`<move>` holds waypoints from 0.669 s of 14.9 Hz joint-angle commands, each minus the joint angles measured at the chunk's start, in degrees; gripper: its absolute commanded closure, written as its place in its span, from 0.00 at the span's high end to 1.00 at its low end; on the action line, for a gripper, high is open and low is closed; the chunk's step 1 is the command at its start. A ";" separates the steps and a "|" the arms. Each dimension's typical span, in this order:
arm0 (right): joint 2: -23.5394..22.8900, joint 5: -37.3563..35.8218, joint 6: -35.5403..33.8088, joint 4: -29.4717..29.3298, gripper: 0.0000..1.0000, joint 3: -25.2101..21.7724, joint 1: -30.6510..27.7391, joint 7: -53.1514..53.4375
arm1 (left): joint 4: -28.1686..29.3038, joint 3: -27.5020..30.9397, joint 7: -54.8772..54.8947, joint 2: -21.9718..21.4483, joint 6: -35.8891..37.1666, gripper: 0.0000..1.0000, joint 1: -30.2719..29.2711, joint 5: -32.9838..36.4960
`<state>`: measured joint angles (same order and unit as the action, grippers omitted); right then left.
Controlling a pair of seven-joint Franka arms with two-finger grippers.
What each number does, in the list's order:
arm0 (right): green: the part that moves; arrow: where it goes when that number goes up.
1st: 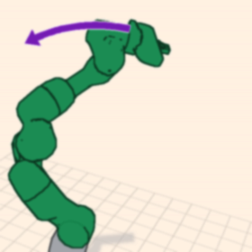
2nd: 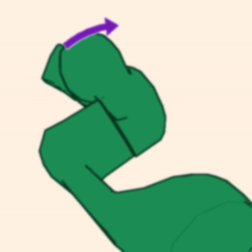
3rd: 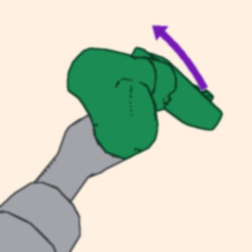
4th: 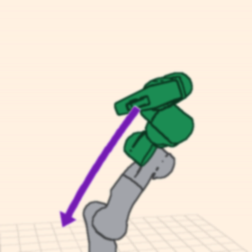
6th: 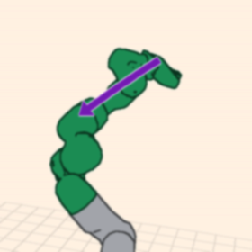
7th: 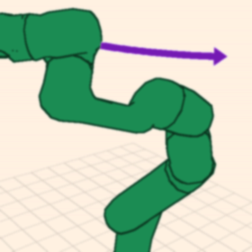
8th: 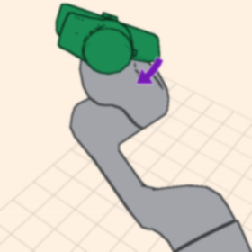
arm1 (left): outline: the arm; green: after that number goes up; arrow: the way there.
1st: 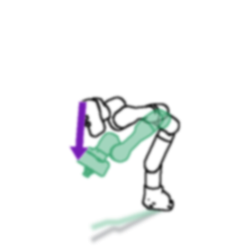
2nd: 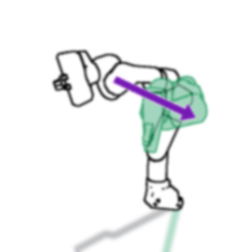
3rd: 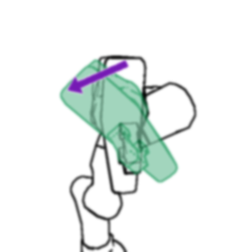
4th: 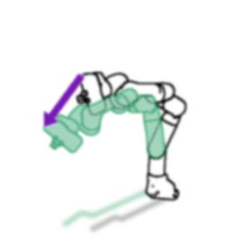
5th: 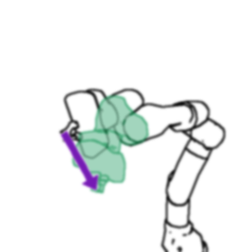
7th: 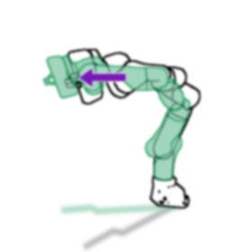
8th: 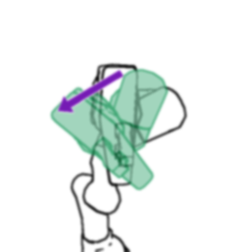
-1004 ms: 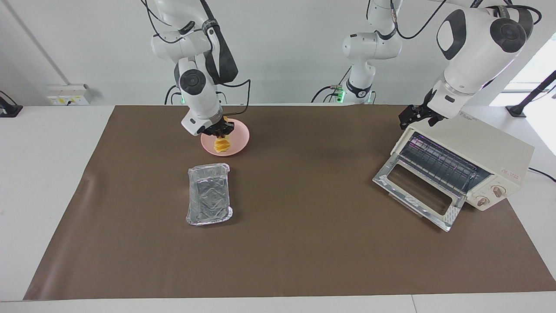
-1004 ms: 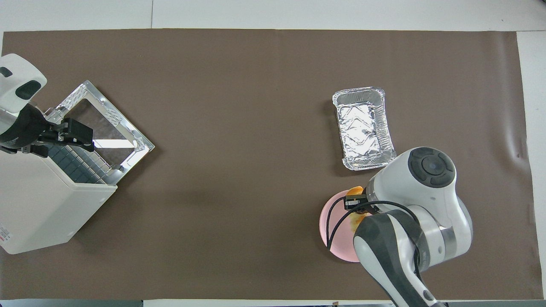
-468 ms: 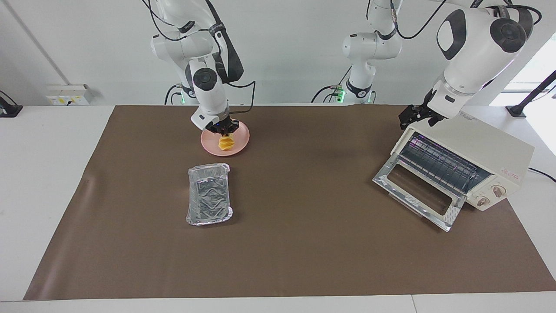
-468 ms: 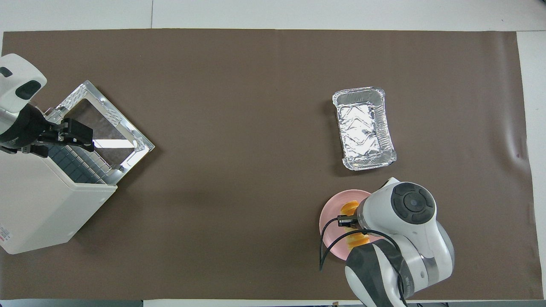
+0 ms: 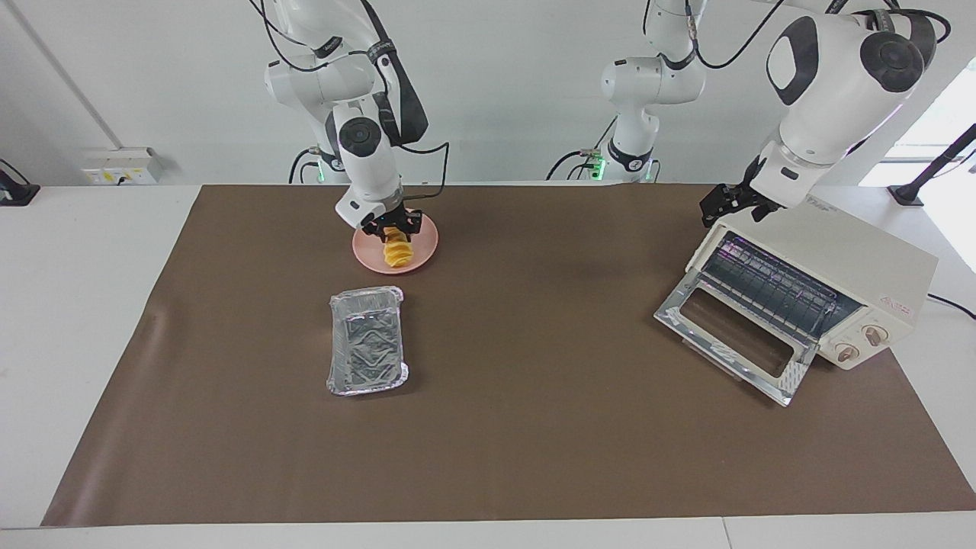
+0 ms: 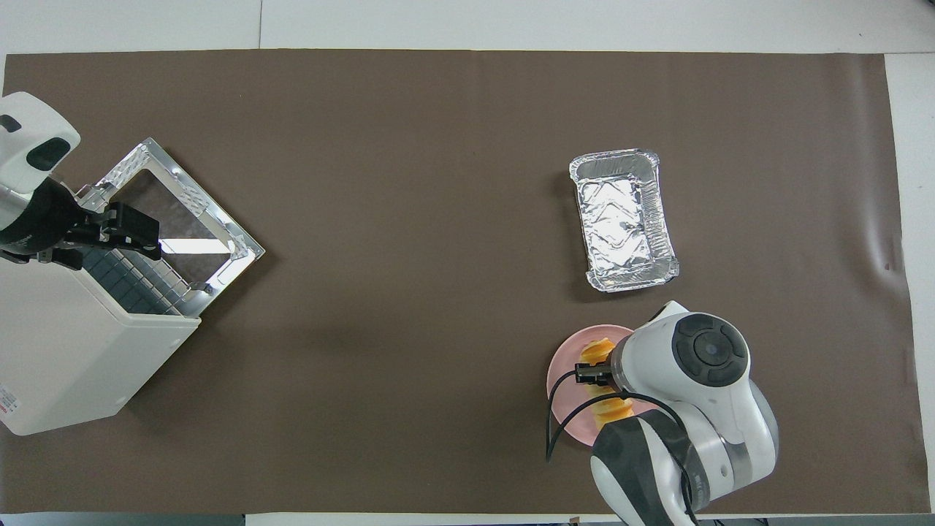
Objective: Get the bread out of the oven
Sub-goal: 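Carry the bread rolls with the right gripper onto the pink plate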
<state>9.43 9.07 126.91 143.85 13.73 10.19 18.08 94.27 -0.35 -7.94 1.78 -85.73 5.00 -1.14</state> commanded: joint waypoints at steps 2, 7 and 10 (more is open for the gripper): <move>1.38 1.21 -8.57 -10.22 1.00 -0.19 -2.62 -0.58 | 1.88 -0.09 0.12 -1.69 -1.10 1.00 -0.16 0.97; 0.77 0.16 -21.59 -28.42 1.00 -0.19 -11.93 -6.98 | 1.79 -0.09 0.12 -1.69 -1.10 1.00 -0.16 1.05; -1.60 -2.11 -28.28 -37.13 1.00 -0.19 -16.51 -13.49 | 1.88 -0.09 0.12 -1.69 -1.10 1.00 -0.16 0.97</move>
<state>11.05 8.67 102.42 112.92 12.86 -3.70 8.38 94.27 -0.35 -7.94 1.78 -85.74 5.00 -1.14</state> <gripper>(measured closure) 0.000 0.000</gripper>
